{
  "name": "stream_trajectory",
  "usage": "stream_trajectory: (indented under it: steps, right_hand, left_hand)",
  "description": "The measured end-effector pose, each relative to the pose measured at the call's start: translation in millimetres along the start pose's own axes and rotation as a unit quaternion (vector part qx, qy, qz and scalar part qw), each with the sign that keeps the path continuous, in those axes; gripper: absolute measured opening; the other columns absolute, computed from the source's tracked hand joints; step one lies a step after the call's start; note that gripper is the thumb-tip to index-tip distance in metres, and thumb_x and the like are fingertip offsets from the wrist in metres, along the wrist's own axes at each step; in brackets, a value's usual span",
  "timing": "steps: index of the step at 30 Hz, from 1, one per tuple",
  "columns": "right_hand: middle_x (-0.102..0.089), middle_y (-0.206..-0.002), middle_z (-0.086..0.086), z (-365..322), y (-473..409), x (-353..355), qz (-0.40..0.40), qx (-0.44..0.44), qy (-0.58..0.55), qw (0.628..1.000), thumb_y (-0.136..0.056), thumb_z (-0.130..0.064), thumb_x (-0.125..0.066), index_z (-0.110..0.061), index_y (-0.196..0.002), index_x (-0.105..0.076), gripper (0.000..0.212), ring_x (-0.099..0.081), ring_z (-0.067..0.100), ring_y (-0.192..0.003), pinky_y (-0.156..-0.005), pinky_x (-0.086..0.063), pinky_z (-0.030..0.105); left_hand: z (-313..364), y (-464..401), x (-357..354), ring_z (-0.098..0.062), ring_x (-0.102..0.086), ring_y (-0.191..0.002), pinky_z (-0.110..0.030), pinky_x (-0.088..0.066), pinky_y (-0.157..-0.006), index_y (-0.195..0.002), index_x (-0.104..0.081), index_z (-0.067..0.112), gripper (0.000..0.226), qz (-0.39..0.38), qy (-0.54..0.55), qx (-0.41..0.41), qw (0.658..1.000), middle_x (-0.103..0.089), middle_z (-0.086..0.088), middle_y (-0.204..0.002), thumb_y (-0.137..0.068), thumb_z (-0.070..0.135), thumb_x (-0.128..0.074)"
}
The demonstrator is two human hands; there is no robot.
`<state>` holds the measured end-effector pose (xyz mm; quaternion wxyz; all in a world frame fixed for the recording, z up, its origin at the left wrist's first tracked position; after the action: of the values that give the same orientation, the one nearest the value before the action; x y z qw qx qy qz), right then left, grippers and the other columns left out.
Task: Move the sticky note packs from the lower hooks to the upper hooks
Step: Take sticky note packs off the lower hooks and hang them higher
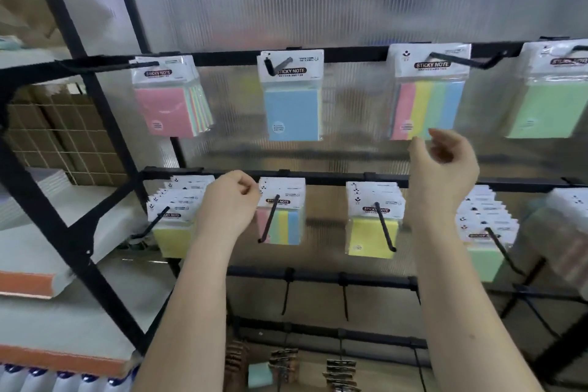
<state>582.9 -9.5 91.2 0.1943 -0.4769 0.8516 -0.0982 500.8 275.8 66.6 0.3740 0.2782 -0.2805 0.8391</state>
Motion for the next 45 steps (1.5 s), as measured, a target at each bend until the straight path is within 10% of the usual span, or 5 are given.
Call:
stream_trajectory:
  steps: [11,23,30,36,45]
  right_hand:
    - [-0.060,-0.118,0.002,90,50,22,-0.099,-0.228,0.141,0.958,-0.098,-0.017,-0.046,-0.009,-0.126,-0.059,0.032,-0.052,0.023,-0.112,-0.087,-0.037,0.025]
    - [-0.052,-0.139,0.006,108,78,25,-0.105,-0.170,0.198,0.960,-0.095,-0.014,-0.051,-0.007,-0.139,-0.046,0.045,-0.047,0.020,-0.129,-0.098,-0.034,0.024]
    - [-0.059,-0.111,0.003,104,85,27,-0.049,-0.165,0.201,0.964,-0.091,-0.016,-0.057,-0.010,-0.124,-0.050,0.035,-0.053,0.016,-0.091,-0.080,-0.039,0.029]
    - [-0.060,-0.098,0.001,103,86,33,-0.046,-0.180,0.185,0.965,-0.089,-0.020,-0.065,-0.009,-0.115,-0.055,0.030,-0.054,0.016,-0.088,-0.077,-0.040,0.027]
    - [-0.058,-0.109,0.001,99,86,36,-0.099,-0.177,0.193,0.960,-0.095,-0.022,-0.054,-0.009,-0.117,-0.056,0.025,-0.054,0.018,-0.101,-0.086,-0.046,0.035]
  left_hand:
    - [-29,0,-8,-0.012,-0.063,-0.086,-0.024,-0.045,-0.070,-0.083,-0.062,0.027,0.011,-0.077,0.082,0.007,0.994,-0.067,0.010,-0.085,-0.091,0.024,-0.055]
    - [-39,-2,-14,-0.012,-0.062,-0.090,-0.030,-0.047,-0.075,-0.088,-0.062,0.026,0.009,-0.090,0.066,-0.002,0.994,-0.067,0.007,-0.093,-0.092,0.024,-0.054]
    - [-41,3,-22,-0.006,-0.048,-0.080,-0.017,-0.029,-0.054,-0.099,-0.060,0.019,0.011,-0.077,0.034,0.005,0.996,-0.058,0.007,-0.096,-0.094,0.021,-0.050]
    - [-52,-4,-40,-0.014,-0.050,-0.089,-0.027,-0.037,-0.070,-0.118,-0.053,0.015,0.025,-0.076,0.070,0.056,0.993,-0.060,-0.002,-0.115,-0.094,0.020,-0.051]
    - [-43,-3,-60,-0.010,-0.049,-0.083,-0.016,-0.038,-0.040,-0.129,-0.044,0.007,0.034,-0.096,0.125,0.059,0.986,-0.059,-0.010,-0.122,-0.097,0.019,-0.049]
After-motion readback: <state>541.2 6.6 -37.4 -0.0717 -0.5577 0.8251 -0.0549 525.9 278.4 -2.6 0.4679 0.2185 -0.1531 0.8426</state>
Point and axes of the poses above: each hand's wrist, its own y-axis away from the middle knuckle, its own x-axis out of the back of the hand, z = x × y, the point moved 6 cm from there along -y, towards the middle knuckle
